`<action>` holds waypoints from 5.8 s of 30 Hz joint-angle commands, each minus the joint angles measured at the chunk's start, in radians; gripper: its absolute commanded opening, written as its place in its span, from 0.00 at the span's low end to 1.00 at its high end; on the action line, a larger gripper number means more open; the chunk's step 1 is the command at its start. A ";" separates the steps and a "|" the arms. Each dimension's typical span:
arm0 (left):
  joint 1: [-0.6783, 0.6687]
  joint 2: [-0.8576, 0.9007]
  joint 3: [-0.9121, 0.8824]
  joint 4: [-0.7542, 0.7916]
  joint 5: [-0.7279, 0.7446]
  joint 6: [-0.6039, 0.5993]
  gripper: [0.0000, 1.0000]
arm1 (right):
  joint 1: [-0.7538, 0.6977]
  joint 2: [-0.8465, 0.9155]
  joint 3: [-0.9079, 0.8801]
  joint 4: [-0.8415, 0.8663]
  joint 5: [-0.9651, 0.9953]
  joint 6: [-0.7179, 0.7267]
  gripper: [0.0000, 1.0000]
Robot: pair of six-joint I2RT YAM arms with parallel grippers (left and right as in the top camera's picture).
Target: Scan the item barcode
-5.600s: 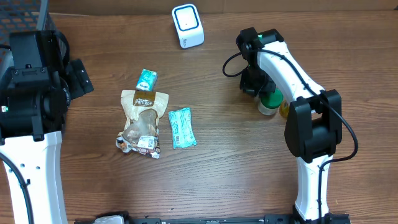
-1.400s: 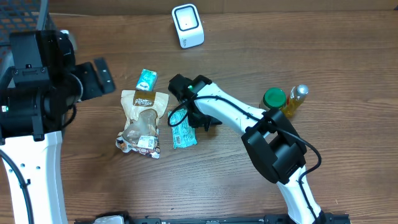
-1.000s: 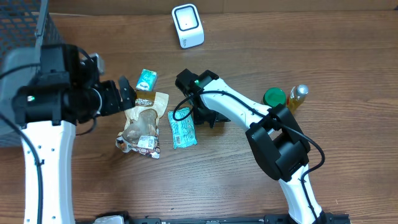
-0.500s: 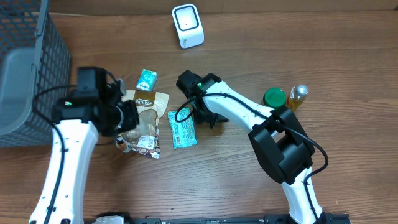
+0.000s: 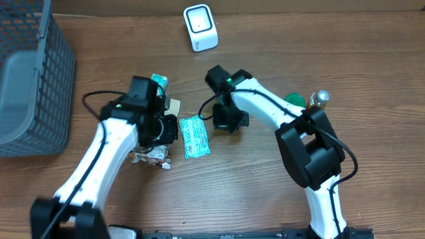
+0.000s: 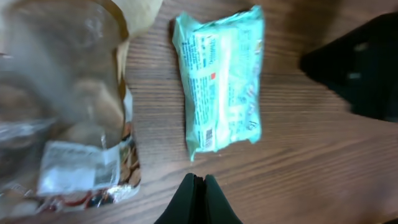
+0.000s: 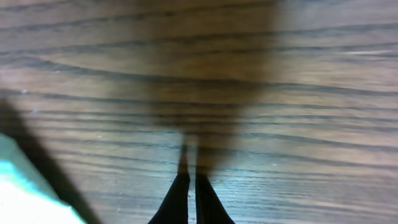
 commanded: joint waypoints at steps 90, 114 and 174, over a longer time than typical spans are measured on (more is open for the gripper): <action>-0.175 0.353 0.075 0.245 0.050 0.062 0.04 | -0.021 -0.237 -0.223 0.220 -0.094 -0.103 0.08; -0.175 0.353 0.075 0.216 -0.217 -0.033 0.04 | 0.005 -0.089 -0.223 0.238 -0.093 -0.103 0.14; -0.156 0.417 0.147 -0.041 -0.276 -0.106 0.04 | 0.005 -0.089 -0.223 0.241 -0.082 -0.104 0.20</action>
